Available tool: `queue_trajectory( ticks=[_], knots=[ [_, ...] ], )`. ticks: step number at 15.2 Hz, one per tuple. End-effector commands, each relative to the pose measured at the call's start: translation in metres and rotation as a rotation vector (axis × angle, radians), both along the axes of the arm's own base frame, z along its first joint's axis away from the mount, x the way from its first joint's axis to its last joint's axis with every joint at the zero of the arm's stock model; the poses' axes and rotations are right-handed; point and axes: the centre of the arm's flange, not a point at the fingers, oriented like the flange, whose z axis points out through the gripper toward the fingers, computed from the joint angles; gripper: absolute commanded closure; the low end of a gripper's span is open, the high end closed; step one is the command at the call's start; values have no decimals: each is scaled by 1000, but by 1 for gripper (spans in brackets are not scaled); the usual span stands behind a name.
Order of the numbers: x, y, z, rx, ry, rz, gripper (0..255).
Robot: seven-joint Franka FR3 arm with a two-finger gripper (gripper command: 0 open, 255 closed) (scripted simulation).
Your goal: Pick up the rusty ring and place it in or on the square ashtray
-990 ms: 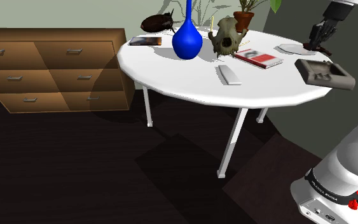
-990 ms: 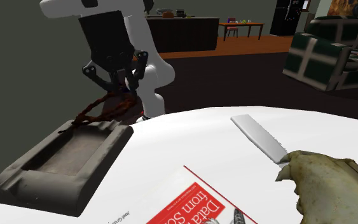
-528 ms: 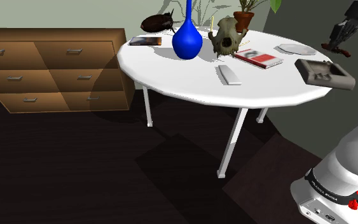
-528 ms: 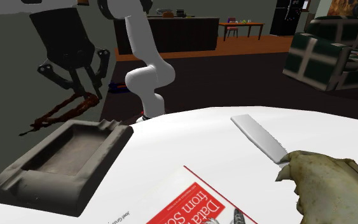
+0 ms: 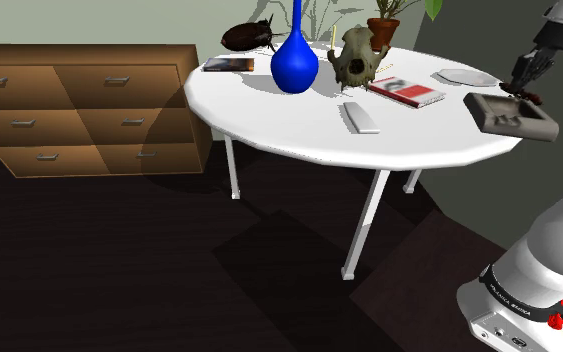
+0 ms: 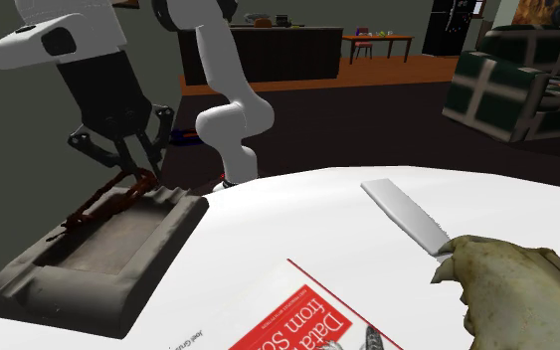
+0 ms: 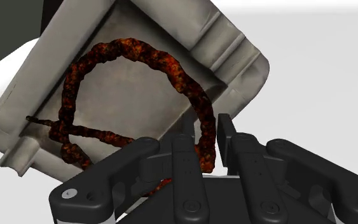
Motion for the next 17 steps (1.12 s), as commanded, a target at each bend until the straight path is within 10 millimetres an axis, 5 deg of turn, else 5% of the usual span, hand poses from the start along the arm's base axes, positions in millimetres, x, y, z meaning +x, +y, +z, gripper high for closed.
queue_trajectory(
  ticks=[1,7,15,16,17],
  knots=[
    [0,1,-10,0,0,0,255],
    [0,1,-44,0,0,0,255],
    [0,1,-44,0,0,0,255],
    [0,1,-44,0,0,0,0],
    [0,1,-44,0,0,0,0]
  ],
)
